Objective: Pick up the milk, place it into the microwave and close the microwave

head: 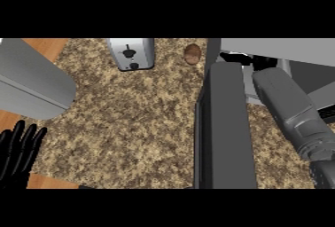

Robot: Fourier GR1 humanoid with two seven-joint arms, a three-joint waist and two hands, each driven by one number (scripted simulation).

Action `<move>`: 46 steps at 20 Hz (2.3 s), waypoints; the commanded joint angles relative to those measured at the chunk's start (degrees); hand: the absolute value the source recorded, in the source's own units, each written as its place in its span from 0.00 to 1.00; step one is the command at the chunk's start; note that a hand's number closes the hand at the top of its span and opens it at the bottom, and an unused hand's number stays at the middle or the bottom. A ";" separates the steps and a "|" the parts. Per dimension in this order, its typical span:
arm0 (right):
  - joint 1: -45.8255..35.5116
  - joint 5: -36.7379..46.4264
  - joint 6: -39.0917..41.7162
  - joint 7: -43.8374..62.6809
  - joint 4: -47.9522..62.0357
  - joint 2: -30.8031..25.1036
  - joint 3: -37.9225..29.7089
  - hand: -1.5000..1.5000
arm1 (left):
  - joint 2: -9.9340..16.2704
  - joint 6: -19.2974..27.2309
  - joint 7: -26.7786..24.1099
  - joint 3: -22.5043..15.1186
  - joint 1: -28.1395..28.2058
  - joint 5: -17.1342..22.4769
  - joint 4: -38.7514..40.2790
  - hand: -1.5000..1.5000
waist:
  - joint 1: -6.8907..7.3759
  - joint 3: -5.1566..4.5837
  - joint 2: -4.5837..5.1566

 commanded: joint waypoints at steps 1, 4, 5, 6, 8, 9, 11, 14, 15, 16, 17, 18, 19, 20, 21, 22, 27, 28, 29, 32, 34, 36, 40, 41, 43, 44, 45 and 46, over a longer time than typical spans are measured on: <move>-1.69 -1.88 5.38 1.46 0.36 1.29 -1.74 0.00 | -0.50 -0.05 0.33 -1.65 -0.73 -0.89 0.65 0.00 | 0.34 0.25 0.13; -1.18 -3.36 8.19 1.43 0.50 3.12 -3.12 0.00 | -0.52 0.19 0.36 -1.80 -1.44 -1.33 0.71 0.00 | -0.01 0.24 -0.14; -2.15 -2.54 10.16 2.11 1.08 3.06 -2.26 0.00 | -0.67 0.64 0.91 -2.05 -2.38 -1.47 0.72 0.00 | -0.23 0.18 -0.23; -1.57 -3.07 11.53 1.10 0.57 2.30 -2.81 0.00 | -0.80 0.63 1.20 -2.58 -1.70 -1.87 0.15 0.00 | -0.27 0.26 -0.26; -0.90 -3.84 11.57 0.25 0.29 3.94 -3.64 0.00 | -0.74 0.21 0.71 -3.01 -1.62 -2.47 1.10 0.00 | -0.66 0.20 -0.55; -0.36 -3.60 13.31 0.21 0.68 2.41 -3.47 0.00 | -1.17 1.03 0.40 -2.98 -1.84 -3.47 1.23 0.00 | -0.88 0.22 -0.39; 0.42 -4.04 11.74 -0.37 0.56 3.55 -4.03 0.00 | -1.38 0.68 -0.02 -3.58 -1.22 -3.58 0.67 0.00 | -0.29 0.20 -0.54; 0.03 -4.51 14.03 -0.20 0.32 2.02 -4.60 0.00 | -1.17 1.09 0.71 -3.51 -2.44 -3.82 0.66 0.00 | -1.13 0.18 -0.66; 2.09 -3.91 13.01 -1.72 0.74 3.32 -4.05 0.00 | -1.56 1.38 0.59 -3.69 -2.73 -4.11 1.66 0.00 | -1.60 0.15 -0.62; 0.60 -3.99 13.91 -0.22 0.75 1.91 -4.17 0.00 | -1.39 1.04 1.09 -4.15 -2.31 -4.13 1.42 0.00 | -1.30 0.13 -0.71; 0.44 -3.78 14.42 0.01 0.89 1.69 -3.97 0.00 | -2.25 1.50 1.01 -5.63 -2.22 -5.24 0.56 0.00 | -1.37 0.16 -0.88; 1.67 -4.24 14.73 -1.53 0.38 1.16 -4.46 0.00 | -1.83 1.33 -0.35 -4.50 -2.47 -5.30 1.31 0.00 | -1.59 0.14 -0.84; 1.99 -4.09 13.82 -1.53 0.54 1.35 -4.37 0.00 | -2.33 1.61 0.40 -5.40 -2.35 -5.57 1.26 0.00 | -1.58 0.16 -0.78; 2.00 -3.92 15.04 -1.48 0.70 1.24 -4.19 0.00 | -2.95 2.31 1.17 -6.55 -2.01 -6.64 0.25 0.00 | -1.95 0.18 -1.17; 3.01 -4.28 15.34 -2.07 0.60 0.25 -4.61 0.00 | -2.99 2.37 1.05 -5.91 -1.53 -6.02 0.33 0.00 | -1.98 0.18 -1.16; 3.10 -4.20 15.97 -2.33 0.55 0.06 -4.54 0.00 | -3.01 2.32 1.60 -6.74 -1.61 -6.61 0.26 0.00 | -2.15 0.20 -1.15; 3.15 -4.30 18.07 -2.67 0.51 0.52 -4.68 0.00 | -4.01 2.16 0.70 -9.46 -1.28 -8.17 -0.89 0.00 | -2.10 0.17 -1.62; 4.21 -4.56 17.71 -4.06 0.24 1.55 -4.94 0.00 | -3.80 2.84 1.85 -8.34 -2.15 -7.62 -1.13 0.00 | -2.54 0.18 -1.65; 3.46 -4.84 21.77 -3.15 0.44 0.08 -5.15 0.00 | -4.06 2.85 1.05 -9.04 -2.96 -8.76 0.71 0.00 | -3.26 0.15 -1.63; 4.71 -5.10 21.57 -5.54 -0.19 1.57 -5.45 0.00 | -4.18 3.60 1.22 -10.38 -3.34 -8.73 1.52 0.00 | -3.60 0.13 -1.75; 7.05 -5.93 22.92 -6.64 0.01 0.18 -6.36 0.00 | -4.12 3.17 2.02 -10.15 -1.27 -8.56 -1.11 0.00 | -3.58 0.17 -2.18; 5.57 -6.56 21.21 -5.98 -0.38 2.22 -7.02 0.00 | -4.19 5.73 1.83 -11.45 -4.02 -10.16 1.93 0.00 | -4.27 0.11 -2.07; 8.66 -7.02 25.18 -8.45 -0.39 2.01 -7.44 0.00 | -4.20 5.18 1.40 -12.84 -3.23 -10.63 2.33 0.00 | -5.51 0.05 -2.82; 9.31 -6.88 26.12 -8.89 -0.34 1.34 -7.33 0.00 | -3.65 4.31 0.42 -11.46 -3.34 -9.74 3.11 0.00 | -5.44 0.03 -2.78; 10.25 -7.26 28.33 -11.02 -0.85 2.61 -7.60 0.00 | -4.19 5.78 -0.50 -13.78 -4.68 -11.48 7.03 0.00 | -6.17 0.03 -2.81; 10.22 -7.68 29.07 -11.00 -0.77 3.87 -7.94 0.00 | -4.09 4.41 0.25 -12.95 -5.12 -10.66 6.13 0.00 | -6.10 0.03 -2.97; 11.83 -7.82 31.70 -12.24 -0.82 1.87 -8.10 0.00 | -3.76 3.52 0.98 -13.84 -3.45 -10.23 6.15 0.00 | -6.13 0.05 -2.97; 11.73 -7.75 31.40 -12.83 -0.94 4.05 -7.95 0.00 | -3.85 4.13 2.11 -13.62 -6.26 -10.63 6.23 0.00 | -6.51 0.04 -3.10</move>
